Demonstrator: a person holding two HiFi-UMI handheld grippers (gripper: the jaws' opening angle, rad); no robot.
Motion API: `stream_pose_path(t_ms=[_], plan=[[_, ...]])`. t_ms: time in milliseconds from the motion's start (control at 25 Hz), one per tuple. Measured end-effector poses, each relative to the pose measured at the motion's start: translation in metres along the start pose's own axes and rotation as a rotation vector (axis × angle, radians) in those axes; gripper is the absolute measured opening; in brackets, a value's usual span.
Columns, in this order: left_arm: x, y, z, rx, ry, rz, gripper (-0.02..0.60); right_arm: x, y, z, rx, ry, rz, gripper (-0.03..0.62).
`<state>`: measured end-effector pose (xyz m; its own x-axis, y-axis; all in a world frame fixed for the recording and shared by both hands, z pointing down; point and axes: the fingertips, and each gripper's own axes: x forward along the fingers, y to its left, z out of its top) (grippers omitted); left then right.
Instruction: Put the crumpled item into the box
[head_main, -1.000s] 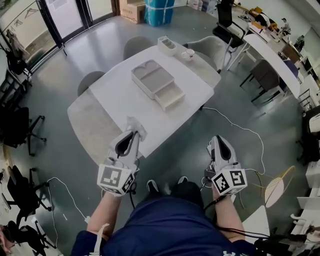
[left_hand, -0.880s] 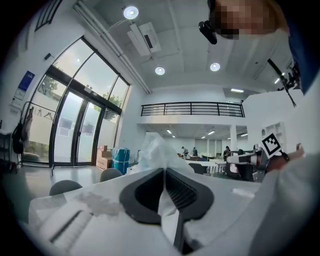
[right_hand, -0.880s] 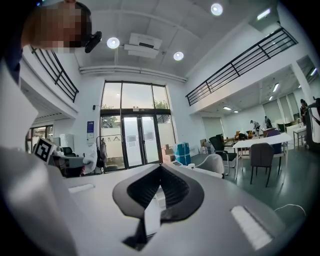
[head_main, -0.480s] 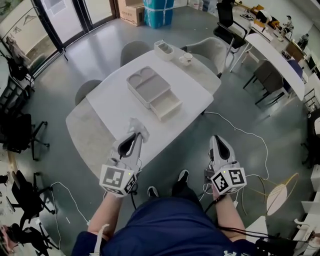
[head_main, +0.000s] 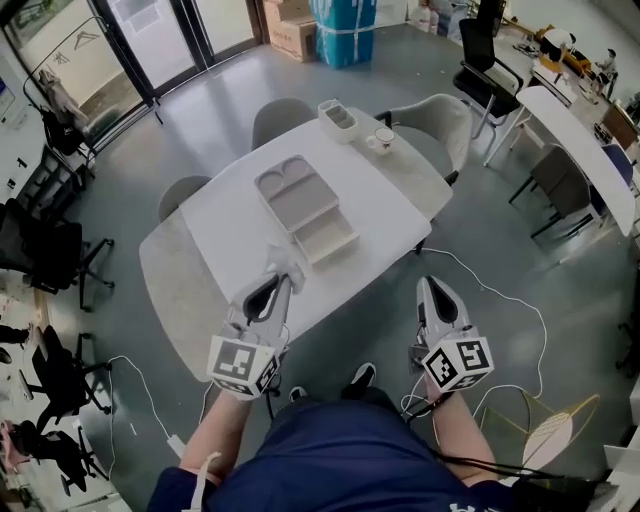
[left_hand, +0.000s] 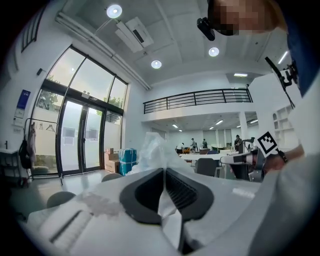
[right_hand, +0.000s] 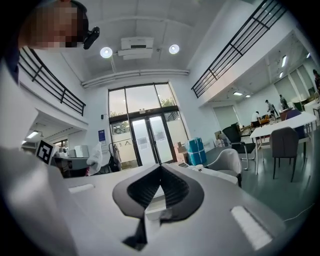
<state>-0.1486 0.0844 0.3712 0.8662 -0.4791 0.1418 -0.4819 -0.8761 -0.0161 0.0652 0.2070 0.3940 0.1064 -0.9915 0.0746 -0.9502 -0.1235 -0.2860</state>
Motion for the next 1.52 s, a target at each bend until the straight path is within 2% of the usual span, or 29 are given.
stream_pose_path(t_ms=[200, 360, 680, 880, 1200, 1520], plan=[[0.019, -0.014, 0.0, -0.001, 0.011, 0.056, 0.015, 0.007, -0.029, 0.003, 0.005, 0.006, 0.043, 0.002], [0.033, -0.024, 0.0, -0.005, 0.02, 0.071, 0.015, 0.013, -0.051, 0.006, 0.019, 0.011, 0.05, 0.002], [0.061, -0.008, -0.008, -0.02, 0.041, 0.107, 0.015, 0.041, -0.073, 0.001, 0.031, 0.039, 0.062, 0.002], [0.094, 0.012, -0.009, -0.028, 0.03, 0.104, 0.015, 0.07, -0.088, 0.002, 0.022, 0.047, 0.047, 0.002], [0.149, 0.055, 0.012, -0.036, -0.026, 0.093, 0.015, 0.139, -0.104, 0.028, -0.024, 0.041, 0.037, 0.002], [0.168, 0.109, 0.022, -0.084, -0.072, 0.123, 0.015, 0.204, -0.088, 0.045, -0.05, 0.052, 0.076, 0.002]])
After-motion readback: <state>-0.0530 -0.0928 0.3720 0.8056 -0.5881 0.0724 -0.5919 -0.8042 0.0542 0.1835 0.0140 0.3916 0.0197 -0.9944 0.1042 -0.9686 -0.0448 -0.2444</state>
